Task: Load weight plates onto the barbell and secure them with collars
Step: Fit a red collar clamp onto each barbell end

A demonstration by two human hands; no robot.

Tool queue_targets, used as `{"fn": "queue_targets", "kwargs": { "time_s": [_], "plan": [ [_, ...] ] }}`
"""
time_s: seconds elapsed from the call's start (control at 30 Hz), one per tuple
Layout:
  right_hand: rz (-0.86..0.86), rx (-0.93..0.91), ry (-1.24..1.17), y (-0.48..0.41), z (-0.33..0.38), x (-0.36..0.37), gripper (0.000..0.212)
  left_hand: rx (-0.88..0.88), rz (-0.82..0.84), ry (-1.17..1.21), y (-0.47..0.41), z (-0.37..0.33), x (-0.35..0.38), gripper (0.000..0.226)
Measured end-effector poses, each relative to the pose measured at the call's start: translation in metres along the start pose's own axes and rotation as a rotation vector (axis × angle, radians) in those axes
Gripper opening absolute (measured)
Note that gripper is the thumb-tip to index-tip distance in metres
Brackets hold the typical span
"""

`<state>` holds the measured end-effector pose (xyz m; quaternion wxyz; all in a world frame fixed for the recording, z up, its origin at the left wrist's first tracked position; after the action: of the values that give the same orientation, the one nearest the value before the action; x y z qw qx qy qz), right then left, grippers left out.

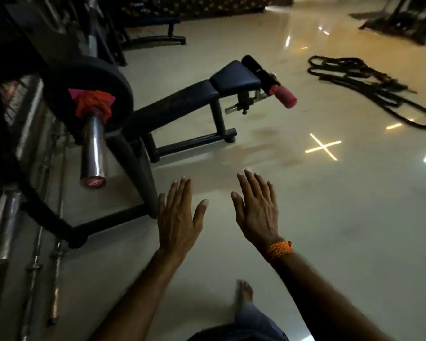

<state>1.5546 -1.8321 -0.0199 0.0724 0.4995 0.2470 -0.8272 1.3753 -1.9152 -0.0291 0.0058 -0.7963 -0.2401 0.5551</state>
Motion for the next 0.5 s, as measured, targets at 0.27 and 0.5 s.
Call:
{"fn": "queue_targets", "kwargs": {
  "time_s": [0.27,0.5],
  "plan": [
    [-0.106,0.206,0.043,-0.081,-0.151,-0.011,0.055,0.211,0.073,0.05,-0.122,-0.121,0.101,0.072],
    [-0.131,0.257,0.106,-0.191,-0.293,-0.043,0.054,0.299,0.072,0.088,-0.249,-0.241,0.178,0.071]
  ]
}}
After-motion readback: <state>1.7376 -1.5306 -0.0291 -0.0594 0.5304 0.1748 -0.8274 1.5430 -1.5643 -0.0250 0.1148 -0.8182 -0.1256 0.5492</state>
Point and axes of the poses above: each hand's wrist, its own y-axis away from the middle knuckle, its own x-axis out of the palm, z = x × y, the point moved 6 cm from there along -y, towards the middle knuckle, and after that the axes turned 2 degrees about -z, right-handed, at the moved point
